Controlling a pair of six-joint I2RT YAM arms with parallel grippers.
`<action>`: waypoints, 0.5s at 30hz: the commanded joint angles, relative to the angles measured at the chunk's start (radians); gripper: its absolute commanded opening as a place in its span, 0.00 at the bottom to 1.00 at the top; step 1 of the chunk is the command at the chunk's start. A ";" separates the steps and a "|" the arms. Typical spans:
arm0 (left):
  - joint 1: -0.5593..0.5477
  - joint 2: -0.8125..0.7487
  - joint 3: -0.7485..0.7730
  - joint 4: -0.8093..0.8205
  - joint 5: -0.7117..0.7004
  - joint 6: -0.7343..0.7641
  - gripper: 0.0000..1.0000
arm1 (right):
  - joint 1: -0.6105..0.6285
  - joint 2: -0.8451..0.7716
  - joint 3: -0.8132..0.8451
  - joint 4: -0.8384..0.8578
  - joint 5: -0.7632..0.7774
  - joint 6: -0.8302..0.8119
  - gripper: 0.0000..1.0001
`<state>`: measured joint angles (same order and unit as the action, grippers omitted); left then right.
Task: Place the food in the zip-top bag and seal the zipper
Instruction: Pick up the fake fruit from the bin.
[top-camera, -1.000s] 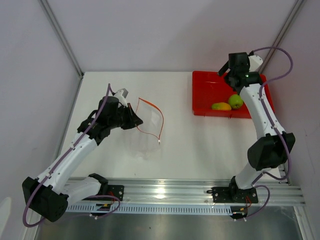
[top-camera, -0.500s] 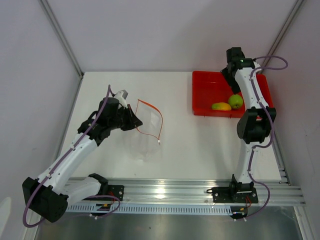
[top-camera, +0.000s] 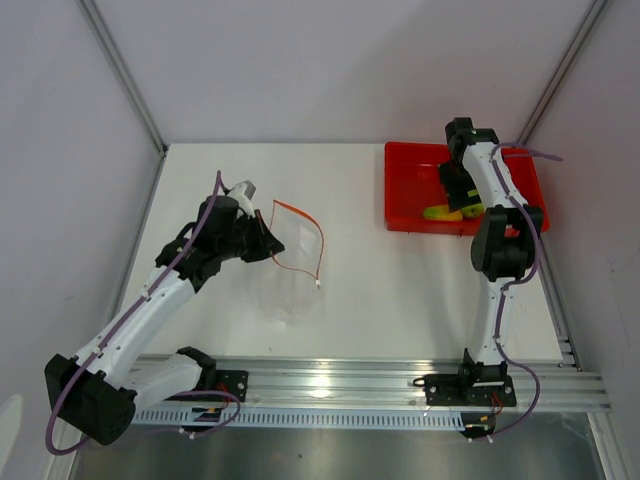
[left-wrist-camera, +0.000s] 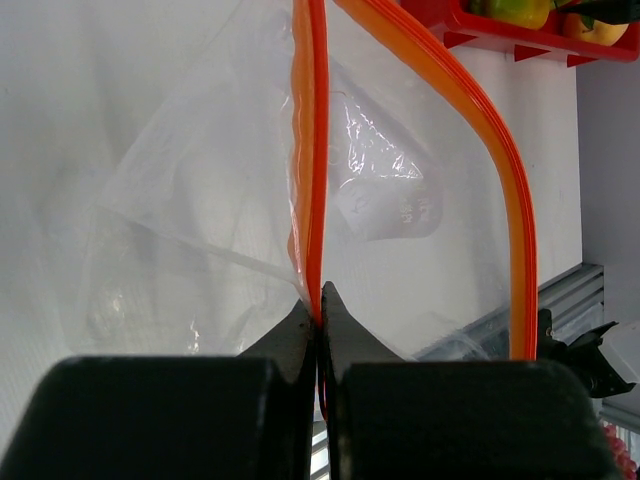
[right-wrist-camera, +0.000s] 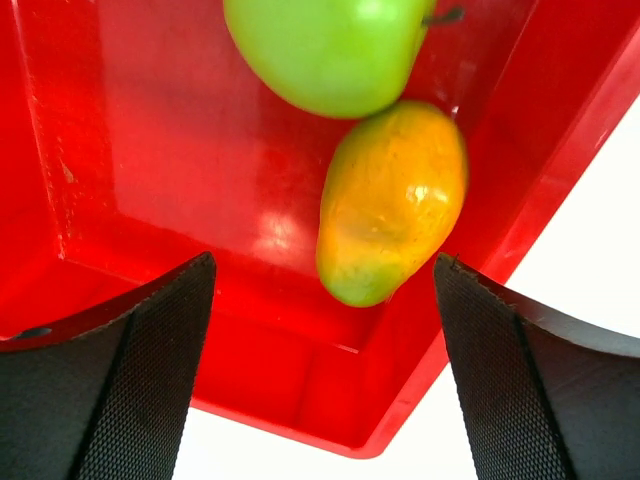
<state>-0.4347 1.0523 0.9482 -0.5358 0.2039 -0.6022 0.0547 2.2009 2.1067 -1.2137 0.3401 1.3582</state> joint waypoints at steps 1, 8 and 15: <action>-0.004 -0.012 0.001 0.000 -0.015 -0.008 0.01 | 0.004 0.002 -0.001 0.005 -0.029 0.081 0.89; -0.004 -0.006 0.001 0.003 -0.017 -0.010 0.01 | 0.004 0.008 -0.022 -0.003 -0.016 0.105 0.89; -0.004 0.009 0.000 0.003 -0.008 -0.018 0.01 | 0.002 0.014 -0.039 -0.041 -0.047 0.139 0.89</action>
<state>-0.4347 1.0561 0.9482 -0.5404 0.1940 -0.6029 0.0570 2.2021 2.0754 -1.2182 0.2962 1.4452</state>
